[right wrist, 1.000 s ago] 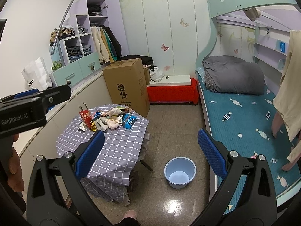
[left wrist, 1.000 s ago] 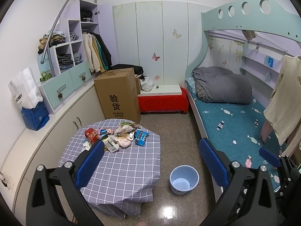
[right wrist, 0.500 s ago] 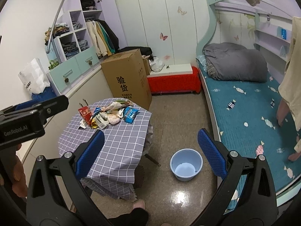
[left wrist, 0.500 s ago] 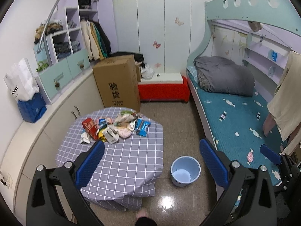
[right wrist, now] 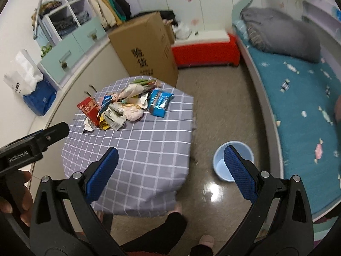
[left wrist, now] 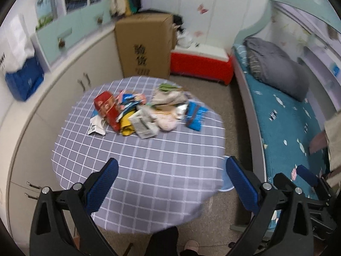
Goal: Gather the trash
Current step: 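Grasp the blue snack wrapper with the right gripper while the left gripper grasps the green-leaf bundle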
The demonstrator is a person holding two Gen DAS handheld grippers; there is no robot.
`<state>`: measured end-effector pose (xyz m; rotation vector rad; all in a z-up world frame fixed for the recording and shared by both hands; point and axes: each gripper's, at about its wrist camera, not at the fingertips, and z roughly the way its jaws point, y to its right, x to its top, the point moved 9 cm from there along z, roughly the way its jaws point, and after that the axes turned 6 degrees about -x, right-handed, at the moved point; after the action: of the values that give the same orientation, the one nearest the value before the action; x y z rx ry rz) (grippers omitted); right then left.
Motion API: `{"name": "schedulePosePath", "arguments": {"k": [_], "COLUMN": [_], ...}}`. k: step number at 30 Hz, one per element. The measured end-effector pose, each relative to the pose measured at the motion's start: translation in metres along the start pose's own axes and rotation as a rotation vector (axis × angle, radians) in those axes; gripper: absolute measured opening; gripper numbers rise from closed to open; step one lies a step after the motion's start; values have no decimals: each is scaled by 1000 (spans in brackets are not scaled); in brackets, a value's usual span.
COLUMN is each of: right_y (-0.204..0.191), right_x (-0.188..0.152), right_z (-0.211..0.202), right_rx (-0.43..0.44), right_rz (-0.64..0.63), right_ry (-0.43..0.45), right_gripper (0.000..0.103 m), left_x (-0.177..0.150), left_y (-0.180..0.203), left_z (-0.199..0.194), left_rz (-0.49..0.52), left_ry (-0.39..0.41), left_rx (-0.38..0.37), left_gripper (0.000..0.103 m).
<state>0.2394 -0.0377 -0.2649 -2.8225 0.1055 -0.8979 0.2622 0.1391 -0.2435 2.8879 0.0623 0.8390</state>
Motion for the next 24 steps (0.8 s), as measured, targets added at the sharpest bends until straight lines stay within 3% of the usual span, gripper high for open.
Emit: {"name": "schedulePosePath", "arguments": {"k": [5, 8, 15, 24], "right_y": [-38, -53, -53, -39], "right_x": [27, 47, 88, 92], "right_z": [50, 69, 114, 241], "right_rx": [-5, -9, -33, -21], "right_rz": [-12, -5, 50, 76], "right_ry": [-47, -51, -68, -256], "right_gripper": [97, 97, 97, 93], "left_x": [36, 62, 117, 150], "left_y": [-52, -62, -51, -42], "left_z": [38, 53, 95, 168], "left_rz": [-71, -60, 20, 93], "left_ry": [-44, -48, -69, -160], "left_rx": [-14, -29, -68, -3], "left_gripper": [99, 99, 99, 98]}}
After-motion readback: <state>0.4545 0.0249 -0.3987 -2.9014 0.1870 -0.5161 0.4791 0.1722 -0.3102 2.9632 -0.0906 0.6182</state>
